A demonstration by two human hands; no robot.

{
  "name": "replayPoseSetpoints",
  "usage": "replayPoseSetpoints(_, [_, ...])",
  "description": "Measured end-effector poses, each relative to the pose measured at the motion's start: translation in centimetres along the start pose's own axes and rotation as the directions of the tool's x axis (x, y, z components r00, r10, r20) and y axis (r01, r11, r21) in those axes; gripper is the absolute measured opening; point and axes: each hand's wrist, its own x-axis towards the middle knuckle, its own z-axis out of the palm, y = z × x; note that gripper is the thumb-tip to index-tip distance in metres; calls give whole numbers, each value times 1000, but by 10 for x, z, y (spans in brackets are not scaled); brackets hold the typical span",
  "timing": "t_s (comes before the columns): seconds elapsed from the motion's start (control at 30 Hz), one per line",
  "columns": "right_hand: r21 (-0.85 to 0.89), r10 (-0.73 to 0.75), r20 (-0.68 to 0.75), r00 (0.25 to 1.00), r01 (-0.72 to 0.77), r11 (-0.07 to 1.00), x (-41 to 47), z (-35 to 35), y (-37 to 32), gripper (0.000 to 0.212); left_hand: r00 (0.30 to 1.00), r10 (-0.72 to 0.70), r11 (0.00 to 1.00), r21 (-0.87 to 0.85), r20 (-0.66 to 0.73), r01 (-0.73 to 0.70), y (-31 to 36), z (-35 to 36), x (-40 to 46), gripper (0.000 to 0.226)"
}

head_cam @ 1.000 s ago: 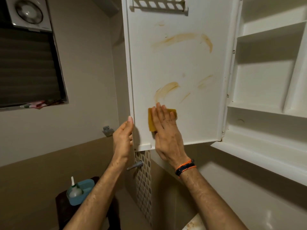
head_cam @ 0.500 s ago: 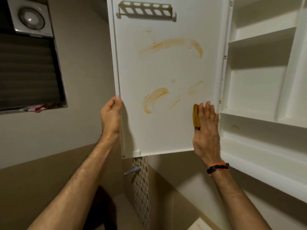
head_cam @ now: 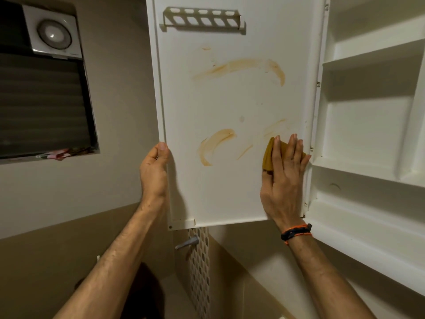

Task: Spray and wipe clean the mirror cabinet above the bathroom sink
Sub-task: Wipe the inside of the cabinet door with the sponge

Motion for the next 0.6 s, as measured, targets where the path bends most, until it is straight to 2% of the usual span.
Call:
replayPoseSetpoints(0.13, [5,-32,42,999,32,999,-2,0,-27,75,1000,10,1000,-9,14,-9,-2,0,0,16])
replayPoseSetpoints(0.27, [-29,-64,84,994,67,997,-9,7,-67,68,1000,15,1000,-22,16,-14,-5,-2,1,17])
replayPoseSetpoints(0.4, [-38,-151,107,983,155,987,-16,19,-101,63,999,19,1000,-23,44,-18,-5,-3,0,30])
replayPoseSetpoints(0.6, [-33,-273,115,955,278,960,-25,40,-142,61,995,-26,997,-70,100,33,3,-4,-2,25])
